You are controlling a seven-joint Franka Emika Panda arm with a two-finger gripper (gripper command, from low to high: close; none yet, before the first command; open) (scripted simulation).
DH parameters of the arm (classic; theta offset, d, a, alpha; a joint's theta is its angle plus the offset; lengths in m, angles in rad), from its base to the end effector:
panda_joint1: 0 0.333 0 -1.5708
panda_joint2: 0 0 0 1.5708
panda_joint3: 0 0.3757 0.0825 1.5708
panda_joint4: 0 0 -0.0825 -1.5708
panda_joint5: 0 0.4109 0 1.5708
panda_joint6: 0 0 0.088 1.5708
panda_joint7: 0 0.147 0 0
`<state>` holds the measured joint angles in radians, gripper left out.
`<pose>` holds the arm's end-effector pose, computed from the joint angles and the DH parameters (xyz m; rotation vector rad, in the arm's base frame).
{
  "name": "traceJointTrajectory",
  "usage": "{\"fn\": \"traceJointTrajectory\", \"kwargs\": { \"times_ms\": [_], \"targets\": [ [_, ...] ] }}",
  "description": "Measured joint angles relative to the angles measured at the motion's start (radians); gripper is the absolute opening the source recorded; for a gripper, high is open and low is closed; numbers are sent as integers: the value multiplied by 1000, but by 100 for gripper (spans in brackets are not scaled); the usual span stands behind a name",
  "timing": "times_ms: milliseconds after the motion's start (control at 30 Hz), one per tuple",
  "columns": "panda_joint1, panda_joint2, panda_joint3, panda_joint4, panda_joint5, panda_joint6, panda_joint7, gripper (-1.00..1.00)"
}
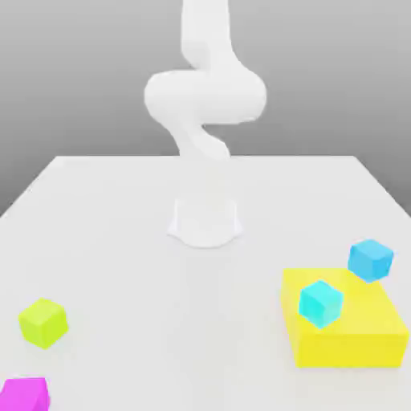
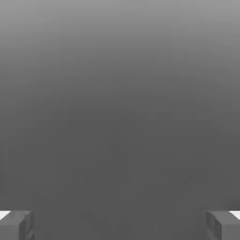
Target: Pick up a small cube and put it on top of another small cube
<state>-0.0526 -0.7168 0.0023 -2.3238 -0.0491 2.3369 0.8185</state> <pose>0.3920 -0.0216 0.6872 -2.4986 1.1282 -0.9968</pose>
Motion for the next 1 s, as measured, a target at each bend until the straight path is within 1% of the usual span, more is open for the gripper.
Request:
{"fn": "traceJointTrajectory", "kwargs": {
  "times_ms": [167, 300, 433, 533, 667, 767, 900, 1000],
  "targets": [
    [-100, 172, -16, -48, -92, 73, 31, 0],
    [-167, 305, -49, -85, -148, 129, 44, 0],
    [-222, 436, -99, -122, -179, 187, 39, 0],
    [-256, 533, -143, -151, -178, 234, 18, 0],
    [-313, 662, -197, -191, -129, 301, -44, 0],
    [-365, 757, -211, -222, -49, 352, -122, 0],
    [-434, 881, -181, -256, 107, 419, -259, 0],
    [-472, 986, -141, -244, 175, 499, -312, 0]
  ]
}}
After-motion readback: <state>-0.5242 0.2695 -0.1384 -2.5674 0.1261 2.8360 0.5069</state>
